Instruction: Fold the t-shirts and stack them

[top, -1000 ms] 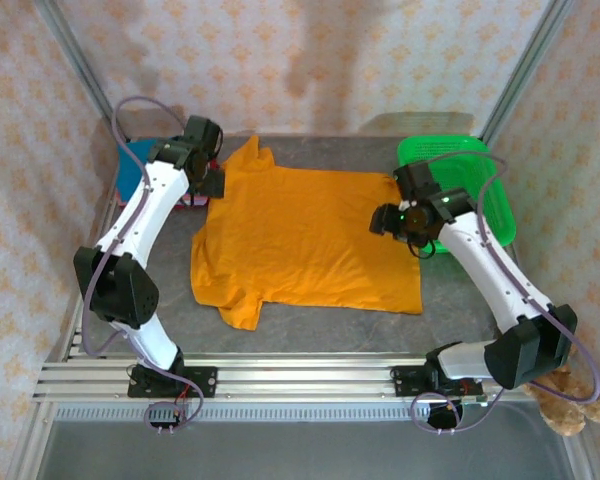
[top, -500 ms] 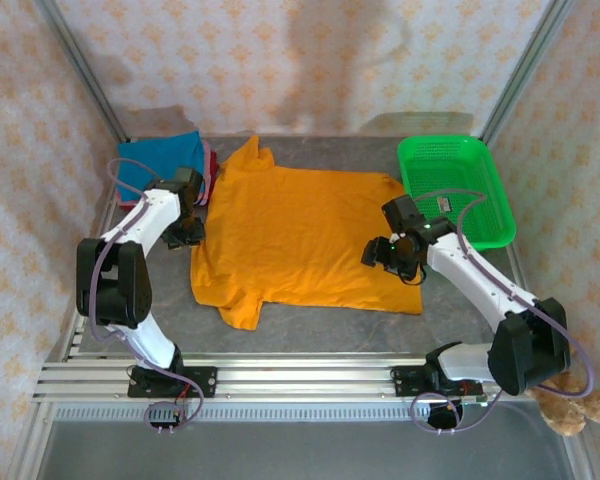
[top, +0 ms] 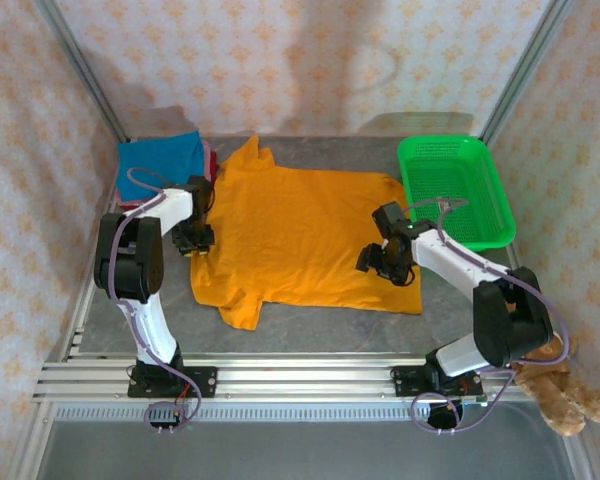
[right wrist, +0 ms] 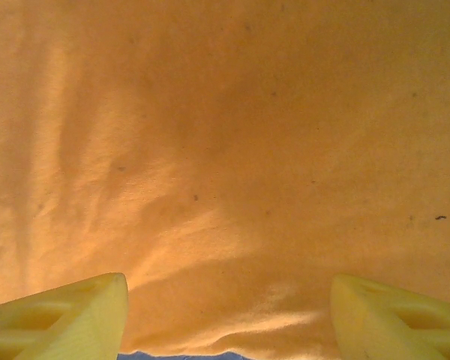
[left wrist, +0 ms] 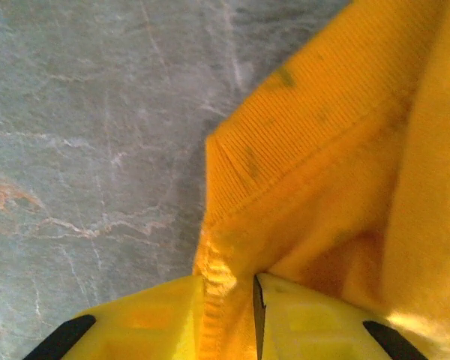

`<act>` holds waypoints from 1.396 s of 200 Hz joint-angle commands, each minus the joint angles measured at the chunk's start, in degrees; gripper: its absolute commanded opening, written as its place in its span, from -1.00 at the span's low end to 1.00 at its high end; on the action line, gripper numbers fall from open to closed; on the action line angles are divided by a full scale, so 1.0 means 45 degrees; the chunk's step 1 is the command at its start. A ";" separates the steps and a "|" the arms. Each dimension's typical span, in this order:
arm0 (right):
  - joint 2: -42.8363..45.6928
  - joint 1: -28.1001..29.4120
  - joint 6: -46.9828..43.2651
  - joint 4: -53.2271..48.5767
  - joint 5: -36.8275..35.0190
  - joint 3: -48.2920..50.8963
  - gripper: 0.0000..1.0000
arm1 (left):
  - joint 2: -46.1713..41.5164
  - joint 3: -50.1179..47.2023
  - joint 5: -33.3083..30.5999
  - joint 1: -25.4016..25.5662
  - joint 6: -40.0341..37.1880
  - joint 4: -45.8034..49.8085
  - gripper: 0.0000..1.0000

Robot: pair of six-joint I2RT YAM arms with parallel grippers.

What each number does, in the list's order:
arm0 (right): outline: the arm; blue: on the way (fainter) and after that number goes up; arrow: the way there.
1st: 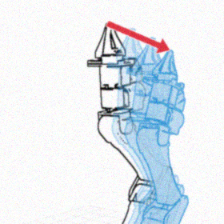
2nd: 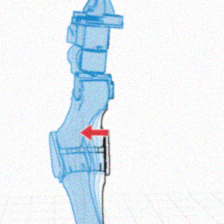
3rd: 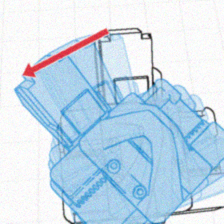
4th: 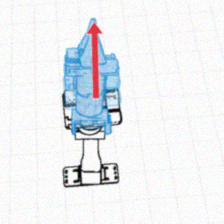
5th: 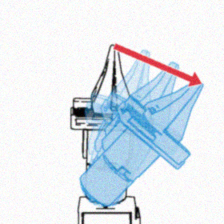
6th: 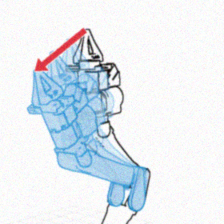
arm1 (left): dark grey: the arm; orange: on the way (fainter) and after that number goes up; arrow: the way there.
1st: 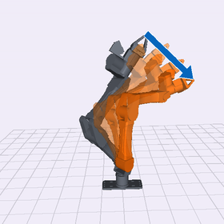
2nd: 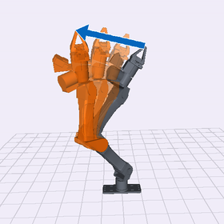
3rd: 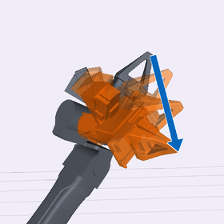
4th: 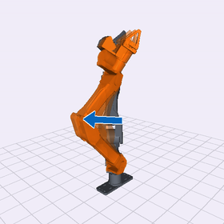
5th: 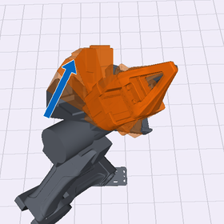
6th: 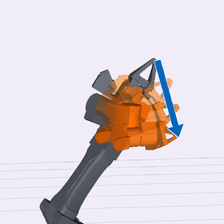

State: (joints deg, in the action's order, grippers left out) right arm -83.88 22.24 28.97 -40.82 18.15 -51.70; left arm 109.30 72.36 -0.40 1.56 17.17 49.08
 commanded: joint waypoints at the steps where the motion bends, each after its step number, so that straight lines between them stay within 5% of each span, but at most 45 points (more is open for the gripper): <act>1: -0.0064 0.0055 0.0839 -0.0040 -0.0616 0.0680 0.44 | 0.0517 -0.0011 -0.0696 -0.0536 0.0748 0.0428 -0.45; 119: -0.0247 -0.0024 0.1390 -0.0675 -0.1289 0.1684 0.49 | -0.1219 -0.1395 -0.1193 -0.0931 0.1104 0.1028 -0.41; 148: 0.0743 0.0000 0.1140 -0.1207 -0.0761 0.1449 0.48 | -0.2085 -0.1028 -0.1069 -0.0933 0.1077 0.1529 -0.23; 183: 0.2362 -0.0070 0.1348 -0.3296 -0.2130 0.1137 0.45 | -0.3287 -0.0996 -0.0700 -0.0933 0.1018 0.2223 -0.05; 279: 0.5264 -0.1775 0.2686 -0.2823 -0.2939 0.3593 0.10 | -0.5859 -0.3334 0.1553 -0.0912 0.1223 0.2570 0.05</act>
State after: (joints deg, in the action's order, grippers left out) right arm -60.71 15.14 38.46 -54.02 8.01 -36.34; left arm 85.17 59.88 3.75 -2.04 21.26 58.52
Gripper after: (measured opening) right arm 0.565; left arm 0.520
